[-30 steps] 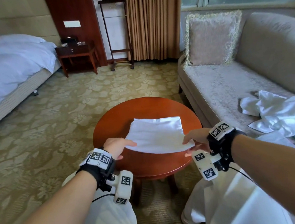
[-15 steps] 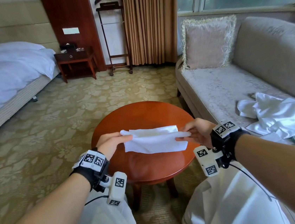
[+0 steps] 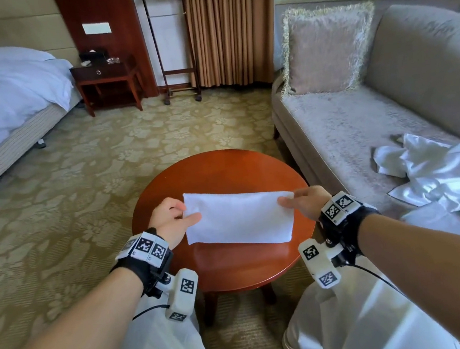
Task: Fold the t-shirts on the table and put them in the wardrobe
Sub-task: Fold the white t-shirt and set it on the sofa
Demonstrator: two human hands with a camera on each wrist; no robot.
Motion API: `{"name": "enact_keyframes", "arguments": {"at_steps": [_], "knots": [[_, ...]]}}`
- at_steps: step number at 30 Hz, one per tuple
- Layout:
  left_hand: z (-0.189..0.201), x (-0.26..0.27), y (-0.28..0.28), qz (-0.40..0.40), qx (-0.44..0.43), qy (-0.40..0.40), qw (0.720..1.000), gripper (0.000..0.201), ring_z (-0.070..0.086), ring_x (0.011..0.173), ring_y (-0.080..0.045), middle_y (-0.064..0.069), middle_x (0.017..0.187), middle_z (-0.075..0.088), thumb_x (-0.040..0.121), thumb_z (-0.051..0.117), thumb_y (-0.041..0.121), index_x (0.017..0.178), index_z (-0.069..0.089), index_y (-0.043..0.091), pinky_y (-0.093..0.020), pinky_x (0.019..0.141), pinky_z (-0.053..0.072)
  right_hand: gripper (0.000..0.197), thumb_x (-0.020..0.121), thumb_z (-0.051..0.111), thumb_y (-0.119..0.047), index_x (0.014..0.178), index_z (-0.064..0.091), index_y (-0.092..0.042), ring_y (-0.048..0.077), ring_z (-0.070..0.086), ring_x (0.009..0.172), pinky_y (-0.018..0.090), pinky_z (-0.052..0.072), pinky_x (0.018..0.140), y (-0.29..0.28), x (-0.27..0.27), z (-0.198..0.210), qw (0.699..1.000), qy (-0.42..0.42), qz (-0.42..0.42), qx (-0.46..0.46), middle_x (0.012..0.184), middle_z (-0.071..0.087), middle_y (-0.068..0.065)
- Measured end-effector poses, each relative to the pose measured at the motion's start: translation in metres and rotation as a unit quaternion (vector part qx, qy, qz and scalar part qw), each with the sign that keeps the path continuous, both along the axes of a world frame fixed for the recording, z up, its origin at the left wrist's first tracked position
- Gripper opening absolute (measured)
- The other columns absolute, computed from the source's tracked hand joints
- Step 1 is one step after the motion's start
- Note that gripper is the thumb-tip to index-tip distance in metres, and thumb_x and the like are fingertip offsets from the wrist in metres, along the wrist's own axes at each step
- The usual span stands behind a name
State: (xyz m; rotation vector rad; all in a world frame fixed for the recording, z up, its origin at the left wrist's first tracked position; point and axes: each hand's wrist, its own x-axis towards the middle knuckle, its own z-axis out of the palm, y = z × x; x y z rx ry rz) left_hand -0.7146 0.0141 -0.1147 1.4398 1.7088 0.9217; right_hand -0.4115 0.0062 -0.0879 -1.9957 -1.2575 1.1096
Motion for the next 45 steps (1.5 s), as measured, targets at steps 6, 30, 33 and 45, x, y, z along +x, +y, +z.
{"name": "enact_keyframes", "arguments": {"at_steps": [6,30,33,45], "knots": [[-0.005,0.001,0.031,-0.024,-0.003,0.028,0.999,0.045,0.058,0.103,-0.019,-0.002,0.112,0.059,0.082,0.078,0.025,0.113,0.046,0.019,-0.018,0.068,0.044,0.023,0.092,0.053,-0.042,0.089,0.060,-0.020,0.026,0.060,0.077,0.029,0.046,0.065,0.022,-0.013,-0.012,0.999,-0.032,0.003,0.003,0.084,0.063,0.004],[-0.027,0.009,0.082,-0.028,-0.075,0.223,0.971,0.032,0.059,0.092,-0.022,0.002,0.091,0.059,0.086,0.068,0.043,0.097,0.052,0.018,-0.027,0.065,0.039,0.050,0.091,0.048,-0.044,0.128,0.053,-0.010,0.024,0.062,0.081,0.029,0.047,0.062,0.084,-0.034,-0.041,0.974,-0.181,-0.017,-0.133,0.103,0.062,0.008],[-0.014,0.020,0.073,-0.023,-0.054,0.273,0.960,0.047,0.047,0.114,-0.024,-0.003,0.119,0.045,0.084,0.065,0.053,0.112,0.048,0.020,-0.034,0.087,0.041,0.075,0.084,0.062,-0.047,0.141,0.028,-0.012,0.032,0.048,0.119,0.042,0.042,0.096,0.078,-0.048,-0.032,0.975,-0.201,-0.054,-0.085,0.134,0.045,0.012],[-0.035,0.055,0.062,-0.219,-0.202,0.420,0.857,0.071,-0.023,0.148,-0.022,0.004,0.161,-0.024,0.096,0.016,0.066,0.154,-0.009,0.035,-0.059,0.116,-0.007,0.072,0.095,0.020,-0.064,0.154,-0.005,-0.030,0.023,-0.026,0.145,0.048,-0.010,0.118,0.050,-0.080,-0.078,0.890,-0.353,0.280,-0.068,0.160,-0.022,-0.004]]}}
